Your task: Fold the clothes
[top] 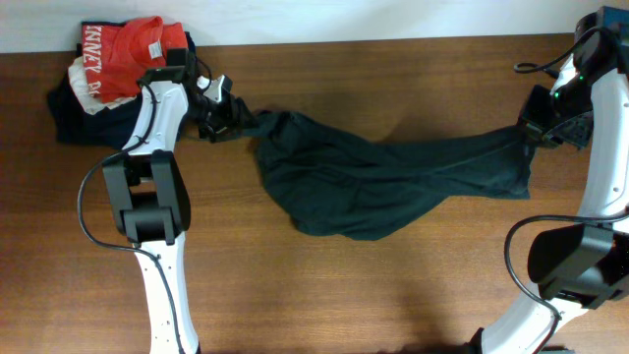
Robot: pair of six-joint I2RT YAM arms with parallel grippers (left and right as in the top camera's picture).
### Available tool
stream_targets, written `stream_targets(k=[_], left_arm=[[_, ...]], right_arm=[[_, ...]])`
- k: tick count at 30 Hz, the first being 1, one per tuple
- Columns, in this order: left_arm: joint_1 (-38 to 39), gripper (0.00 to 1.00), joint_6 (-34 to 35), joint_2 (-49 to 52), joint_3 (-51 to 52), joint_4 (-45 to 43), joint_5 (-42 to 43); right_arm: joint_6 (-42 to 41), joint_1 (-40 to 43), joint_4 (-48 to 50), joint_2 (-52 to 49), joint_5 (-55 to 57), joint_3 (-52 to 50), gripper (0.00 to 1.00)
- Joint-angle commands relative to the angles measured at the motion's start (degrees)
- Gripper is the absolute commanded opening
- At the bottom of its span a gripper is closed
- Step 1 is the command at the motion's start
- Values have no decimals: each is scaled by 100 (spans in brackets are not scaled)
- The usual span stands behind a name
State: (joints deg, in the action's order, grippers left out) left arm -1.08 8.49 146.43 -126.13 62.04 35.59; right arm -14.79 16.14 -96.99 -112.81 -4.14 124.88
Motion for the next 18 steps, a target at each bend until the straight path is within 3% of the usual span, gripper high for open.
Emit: stream_targets(k=[1, 3, 5, 8, 11, 18], left_arm=[[-11, 53, -39, 164, -92, -35, 87], [-11, 47, -39, 164, -122, -31, 87], [-15, 32, -39, 164, -181, -31, 87], [-22, 30, -39, 164, -345, -24, 87], [-22, 1, -39, 164, -664, 76, 87], [-24, 1, -39, 162, -1661, 595, 87]], right_arm=[[0, -9, -11, 92, -13, 66, 4], [0, -9, -13, 92, -13, 66, 4], [0, -9, -15, 92, -13, 66, 4], [0, -9, -17, 92, -13, 66, 4], [0, -9, -24, 92, -13, 66, 4], [0, -9, -17, 92, -17, 66, 4]])
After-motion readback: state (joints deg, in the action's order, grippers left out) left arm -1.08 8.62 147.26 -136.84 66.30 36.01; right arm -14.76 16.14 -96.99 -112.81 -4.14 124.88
